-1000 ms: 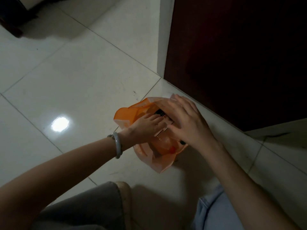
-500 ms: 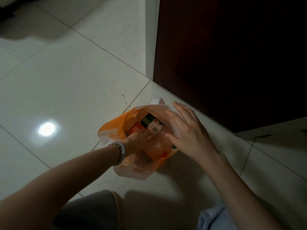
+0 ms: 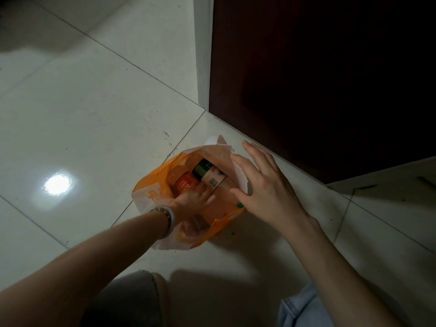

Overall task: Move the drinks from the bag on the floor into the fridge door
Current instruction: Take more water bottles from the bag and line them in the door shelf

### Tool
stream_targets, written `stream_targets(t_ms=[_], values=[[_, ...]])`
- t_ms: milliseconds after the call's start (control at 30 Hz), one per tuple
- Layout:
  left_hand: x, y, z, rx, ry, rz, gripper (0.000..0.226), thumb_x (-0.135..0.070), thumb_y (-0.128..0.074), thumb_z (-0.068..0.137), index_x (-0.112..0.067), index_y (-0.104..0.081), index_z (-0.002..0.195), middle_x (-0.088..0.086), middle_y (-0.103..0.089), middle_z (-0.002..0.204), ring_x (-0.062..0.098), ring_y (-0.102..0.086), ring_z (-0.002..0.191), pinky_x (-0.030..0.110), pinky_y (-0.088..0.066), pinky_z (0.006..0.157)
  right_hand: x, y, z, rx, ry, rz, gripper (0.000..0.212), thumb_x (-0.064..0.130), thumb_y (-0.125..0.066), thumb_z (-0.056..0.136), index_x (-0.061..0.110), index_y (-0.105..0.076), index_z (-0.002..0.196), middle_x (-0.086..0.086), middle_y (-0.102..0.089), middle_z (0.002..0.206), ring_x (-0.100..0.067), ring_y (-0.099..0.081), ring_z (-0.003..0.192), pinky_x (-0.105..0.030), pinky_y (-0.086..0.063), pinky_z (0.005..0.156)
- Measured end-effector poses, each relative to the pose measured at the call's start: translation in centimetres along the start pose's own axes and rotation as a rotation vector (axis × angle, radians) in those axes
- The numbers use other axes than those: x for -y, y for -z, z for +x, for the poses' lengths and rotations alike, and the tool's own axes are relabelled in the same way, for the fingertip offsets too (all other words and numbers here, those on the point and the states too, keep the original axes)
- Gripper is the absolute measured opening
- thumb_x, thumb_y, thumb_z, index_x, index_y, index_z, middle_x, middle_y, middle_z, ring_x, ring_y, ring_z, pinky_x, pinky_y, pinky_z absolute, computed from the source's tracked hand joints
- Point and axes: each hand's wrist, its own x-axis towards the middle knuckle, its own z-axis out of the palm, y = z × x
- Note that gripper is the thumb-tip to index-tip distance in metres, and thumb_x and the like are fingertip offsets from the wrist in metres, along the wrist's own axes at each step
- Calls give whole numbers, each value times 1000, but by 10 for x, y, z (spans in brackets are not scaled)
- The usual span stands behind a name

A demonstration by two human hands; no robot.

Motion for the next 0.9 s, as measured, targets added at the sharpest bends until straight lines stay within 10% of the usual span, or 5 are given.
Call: stream_targets(t_ms=[300,500,700,900], values=[[-4,10,-9,4,45,-148,69,-13,-48,90,-9,-8,146,22,-14,151,41,-26,133,54,-33,104,2,2,-2,-11,27,-13,66,18,-79,70,13,-50,129,-18,-39,143,-31,-35,134,-43,-38,105],[18,6,-26,-190,150,-398,75,-20,-87,51,-11,-57,120,12,-65,112,29,-66,87,35,-58,58,-2,2,0,-19,20,14,66,18,-79,71,15,-50,129,-17,-40,143,-29,-33,134,-44,-40,103],[54,29,-55,-259,471,-897,76,-29,-68,81,-9,-25,140,14,-44,133,35,-55,106,45,-51,79,0,1,5,-76,42,66,71,19,-79,70,15,-46,133,-17,-42,140,-31,-36,131,-45,-40,104],[85,74,-115,-558,508,-1112,82,-49,-71,70,-11,-33,133,11,-51,128,27,-59,103,40,-53,81,19,4,13,20,22,267,85,24,-81,70,19,-34,141,-5,-36,147,-14,-24,135,-32,-28,108]])
